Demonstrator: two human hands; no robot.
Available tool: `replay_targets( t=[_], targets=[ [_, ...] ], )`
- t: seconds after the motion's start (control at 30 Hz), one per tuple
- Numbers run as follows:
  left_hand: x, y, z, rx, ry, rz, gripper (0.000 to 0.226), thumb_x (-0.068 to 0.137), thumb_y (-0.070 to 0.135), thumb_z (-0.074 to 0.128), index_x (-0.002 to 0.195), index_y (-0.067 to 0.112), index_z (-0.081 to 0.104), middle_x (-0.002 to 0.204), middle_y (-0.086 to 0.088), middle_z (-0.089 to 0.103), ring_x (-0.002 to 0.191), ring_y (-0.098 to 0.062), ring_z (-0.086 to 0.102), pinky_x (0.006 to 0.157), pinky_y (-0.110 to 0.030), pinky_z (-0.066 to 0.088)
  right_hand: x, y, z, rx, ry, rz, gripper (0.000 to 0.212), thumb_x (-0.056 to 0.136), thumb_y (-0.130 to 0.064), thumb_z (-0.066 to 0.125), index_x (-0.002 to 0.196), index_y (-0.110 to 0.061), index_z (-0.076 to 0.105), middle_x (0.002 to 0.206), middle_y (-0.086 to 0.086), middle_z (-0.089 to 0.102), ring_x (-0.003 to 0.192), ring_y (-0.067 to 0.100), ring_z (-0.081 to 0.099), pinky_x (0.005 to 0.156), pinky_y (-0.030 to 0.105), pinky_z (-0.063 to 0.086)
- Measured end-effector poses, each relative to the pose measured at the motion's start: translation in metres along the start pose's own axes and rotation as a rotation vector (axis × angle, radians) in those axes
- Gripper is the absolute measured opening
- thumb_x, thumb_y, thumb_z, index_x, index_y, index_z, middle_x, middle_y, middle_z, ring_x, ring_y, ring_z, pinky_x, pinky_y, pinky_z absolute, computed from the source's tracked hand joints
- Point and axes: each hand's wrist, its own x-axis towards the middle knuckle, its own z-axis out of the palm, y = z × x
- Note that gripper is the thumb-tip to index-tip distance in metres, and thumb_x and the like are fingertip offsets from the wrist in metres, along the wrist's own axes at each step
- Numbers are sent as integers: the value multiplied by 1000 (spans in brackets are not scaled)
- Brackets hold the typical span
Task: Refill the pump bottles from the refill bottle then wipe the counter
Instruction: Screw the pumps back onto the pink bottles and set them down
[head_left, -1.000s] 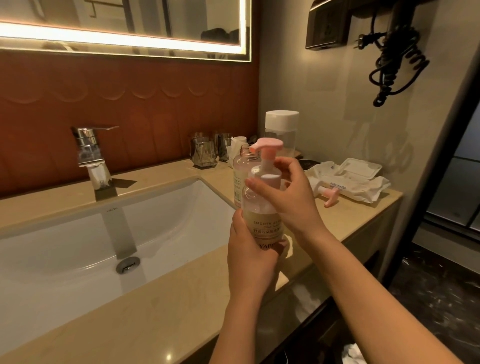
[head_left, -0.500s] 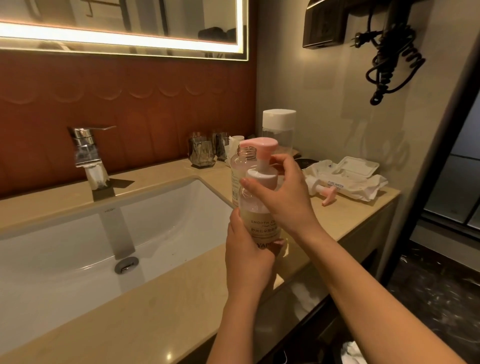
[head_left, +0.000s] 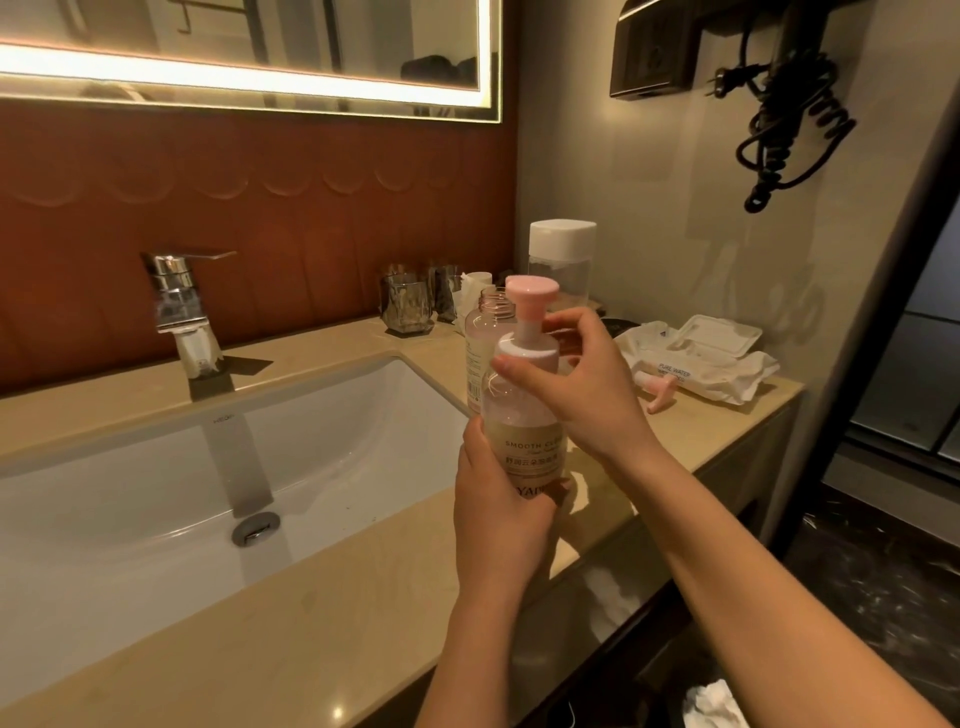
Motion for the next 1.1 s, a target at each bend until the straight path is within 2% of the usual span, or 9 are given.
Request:
replay_targets(
  t=[0.1, 0.17, 0.23, 0.47, 0.57, 0.73, 0.83, 0.97, 1.1],
  targets=[
    [0, 1, 0, -11, 2, -15, 87, 67, 22, 84, 137, 29, 32, 128, 8, 49, 118, -12, 48, 94, -27, 48, 1, 2, -1, -15, -133, 4, 54, 77, -51, 64, 122, -30, 43, 126, -3, 48, 119, 16, 44, 95, 33, 43],
    [0, 1, -1, -2, 7, -7, 88, 66, 24, 84, 137, 28, 32, 128, 7, 49, 118, -12, 49, 94, -28, 49, 0, 1, -7, 116, -279, 27, 48, 87, -44, 54, 130, -31, 39, 127, -7, 48, 118, 8, 45, 95, 23, 44],
    [0, 1, -1, 12, 9, 2, 89, 66, 25, 84, 137, 27, 31, 128, 7, 49, 118, -12, 49, 94, -26, 48, -2, 2, -14, 205, -376, 35, 41, 94, -28, 49, 133, -30, 37, 123, -16, 51, 112, -3, 48, 83, 8, 45],
    [-1, 1, -2, 0, -9, -6, 87, 68, 20, 83, 138, 28, 31, 129, 8, 48, 119, -11, 48, 88, -19, 44, 0, 2, -4, 52, -80, 25, 51, 75, -35, 73, 117, -25, 46, 111, -16, 52, 98, -4, 49, 76, 13, 41],
    [-1, 2, -1, -2, -12, -11, 88, 69, 20, 83, 139, 28, 30, 131, 8, 48, 121, -12, 48, 90, -20, 44, 4, -2, -1, 14, -166, 64, 55, 72, -43, 71, 118, -29, 43, 122, -5, 52, 109, 12, 51, 84, 25, 47],
    [-2, 4, -2, 3, 4, -13, 90, 68, 22, 83, 139, 26, 30, 130, 5, 49, 119, -14, 49, 94, -27, 48, 4, -2, -14, 211, -394, 87, 33, 91, -25, 53, 122, -30, 43, 113, -18, 54, 101, -4, 52, 70, 4, 45],
    [-2, 4, -1, 7, 4, -15, 89, 68, 20, 83, 139, 26, 30, 130, 5, 49, 119, -14, 49, 95, -30, 49, 3, 1, -16, 167, -357, 51, 36, 90, -25, 55, 125, -28, 47, 117, -16, 57, 108, -2, 52, 78, 10, 46],
    [-1, 1, 0, 10, 5, -12, 87, 69, 20, 82, 139, 25, 31, 130, 4, 49, 120, -15, 49, 96, -32, 49, 3, 1, -11, 105, -272, 6, 30, 87, -25, 59, 115, -32, 49, 105, -24, 56, 91, -18, 52, 70, 1, 43],
    [0, 0, 1, 17, 10, -12, 87, 69, 22, 83, 138, 25, 31, 129, 4, 49, 120, -15, 49, 96, -31, 49, -2, 1, -3, 16, -160, -35, 38, 87, -30, 60, 124, -23, 52, 109, -18, 58, 98, -9, 53, 75, 10, 46]
  ],
)
